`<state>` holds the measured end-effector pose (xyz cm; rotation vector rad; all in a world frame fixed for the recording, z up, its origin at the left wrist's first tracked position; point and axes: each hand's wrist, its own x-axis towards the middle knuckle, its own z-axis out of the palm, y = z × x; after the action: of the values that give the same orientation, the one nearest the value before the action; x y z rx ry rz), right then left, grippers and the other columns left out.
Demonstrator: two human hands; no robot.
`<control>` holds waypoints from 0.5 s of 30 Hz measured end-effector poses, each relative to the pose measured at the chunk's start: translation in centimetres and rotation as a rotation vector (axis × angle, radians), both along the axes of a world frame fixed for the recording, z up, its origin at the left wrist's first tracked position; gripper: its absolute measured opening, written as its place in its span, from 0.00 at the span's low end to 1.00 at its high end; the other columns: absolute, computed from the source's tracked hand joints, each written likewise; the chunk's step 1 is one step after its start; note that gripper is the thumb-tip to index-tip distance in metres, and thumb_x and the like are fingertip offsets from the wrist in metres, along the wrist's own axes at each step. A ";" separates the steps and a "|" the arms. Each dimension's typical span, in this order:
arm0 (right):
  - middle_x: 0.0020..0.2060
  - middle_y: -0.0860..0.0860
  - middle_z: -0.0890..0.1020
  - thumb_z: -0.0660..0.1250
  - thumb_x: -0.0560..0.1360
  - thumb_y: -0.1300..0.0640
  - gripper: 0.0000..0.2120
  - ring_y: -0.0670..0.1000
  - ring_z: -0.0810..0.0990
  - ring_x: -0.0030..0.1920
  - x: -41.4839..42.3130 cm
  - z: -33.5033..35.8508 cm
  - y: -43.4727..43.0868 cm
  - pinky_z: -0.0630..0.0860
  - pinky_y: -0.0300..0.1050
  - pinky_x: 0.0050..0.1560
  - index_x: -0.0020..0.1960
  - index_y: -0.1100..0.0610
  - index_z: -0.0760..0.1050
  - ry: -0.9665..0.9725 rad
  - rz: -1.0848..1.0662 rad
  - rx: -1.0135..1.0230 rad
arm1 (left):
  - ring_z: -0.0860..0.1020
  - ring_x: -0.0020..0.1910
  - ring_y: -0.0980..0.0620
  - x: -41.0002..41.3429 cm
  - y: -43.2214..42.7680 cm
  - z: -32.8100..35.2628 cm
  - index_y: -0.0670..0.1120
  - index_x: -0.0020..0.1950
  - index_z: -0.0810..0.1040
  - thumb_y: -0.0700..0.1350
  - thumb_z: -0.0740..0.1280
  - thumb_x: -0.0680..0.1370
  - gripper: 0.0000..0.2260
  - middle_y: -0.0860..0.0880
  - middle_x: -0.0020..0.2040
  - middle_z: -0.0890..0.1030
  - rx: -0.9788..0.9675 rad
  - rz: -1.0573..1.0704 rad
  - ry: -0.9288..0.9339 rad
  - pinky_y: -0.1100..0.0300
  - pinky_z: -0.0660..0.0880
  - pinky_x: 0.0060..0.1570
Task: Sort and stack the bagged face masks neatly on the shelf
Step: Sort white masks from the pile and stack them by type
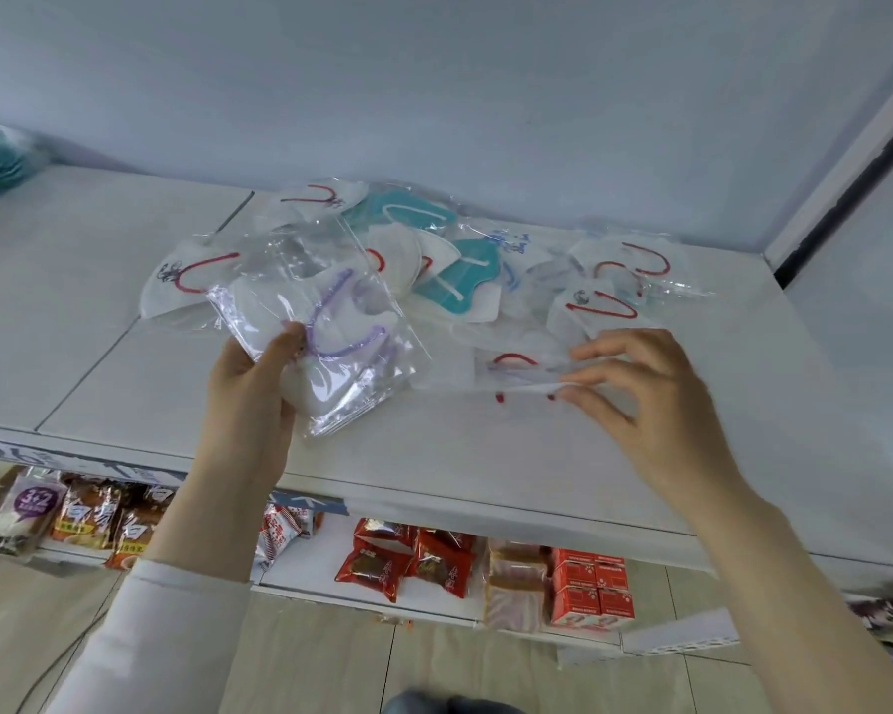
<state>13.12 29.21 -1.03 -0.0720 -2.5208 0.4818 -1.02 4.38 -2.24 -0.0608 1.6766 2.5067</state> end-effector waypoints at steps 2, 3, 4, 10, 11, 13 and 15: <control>0.43 0.44 0.80 0.66 0.69 0.45 0.15 0.41 0.77 0.47 1.4 2.0 0.5 0.70 0.32 0.51 0.43 0.56 0.82 -0.044 -0.026 -0.177 | 0.82 0.44 0.55 -0.1 0.4 0.4 0.44 0.58 0.75 0.37 0.63 0.79 0.09 0.52 0.44 0.84 0.026 0.006 0.018 0.63 0.78 0.43; 0.42 0.41 0.81 0.65 0.69 0.46 0.14 0.39 0.78 0.46 2.2 2.8 0.8 0.70 0.28 0.50 0.43 0.55 0.82 -0.057 -0.034 -0.250 | 0.82 0.42 0.56 -0.3 0.5 0.6 0.44 0.58 0.74 0.37 0.62 0.79 0.09 0.53 0.41 0.84 0.033 0.012 0.034 0.64 0.78 0.41; 0.41 0.39 0.81 0.65 0.68 0.47 0.12 0.37 0.78 0.46 3.0 3.6 1.0 0.70 0.26 0.49 0.43 0.53 0.82 -0.063 -0.043 -0.317 | 0.82 0.40 0.58 -0.4 0.7 0.8 0.44 0.58 0.74 0.37 0.62 0.79 0.09 0.55 0.39 0.84 0.038 0.019 0.050 0.65 0.78 0.40; 0.33 0.34 0.81 0.67 0.73 0.51 0.09 0.37 0.81 0.35 4.3 5.3 1.6 0.72 0.26 0.42 0.36 0.39 0.79 0.182 -0.163 -0.694 | 0.81 0.39 0.59 0.1 2.2 1.4 0.41 0.61 0.72 0.36 0.61 0.79 0.11 0.53 0.42 0.82 0.026 -0.019 0.105 0.65 0.77 0.39; 0.33 0.34 0.81 0.67 0.75 0.54 0.10 0.37 0.81 0.35 3.7 5.1 1.2 0.73 0.27 0.41 0.37 0.42 0.79 0.207 -0.166 -0.708 | 0.81 0.38 0.58 0.5 3.0 1.3 0.40 0.62 0.72 0.37 0.62 0.78 0.12 0.52 0.42 0.81 -0.018 -0.043 0.103 0.64 0.77 0.37; 0.36 0.31 0.81 0.66 0.75 0.56 0.06 0.33 0.79 0.38 2.1 4.4 -0.7 0.72 0.25 0.41 0.41 0.47 0.77 0.178 -0.137 -0.710 | 0.80 0.38 0.58 1.5 4.7 1.0 0.41 0.60 0.73 0.38 0.65 0.77 0.12 0.51 0.43 0.80 -0.106 -0.124 0.120 0.64 0.76 0.36; 0.48 0.30 0.79 0.68 0.74 0.52 0.05 0.32 0.78 0.46 0.3 3.1 -3.2 0.69 0.23 0.45 0.39 0.49 0.74 0.085 -0.071 -0.634 | 0.81 0.42 0.55 2.7 6.4 0.9 0.41 0.60 0.75 0.41 0.68 0.75 0.13 0.49 0.46 0.82 -0.145 -0.227 0.125 0.60 0.78 0.42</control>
<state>13.42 26.01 2.04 -0.3681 -2.1826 1.2056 1.69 10.82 -1.31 0.2622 1.7969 2.2632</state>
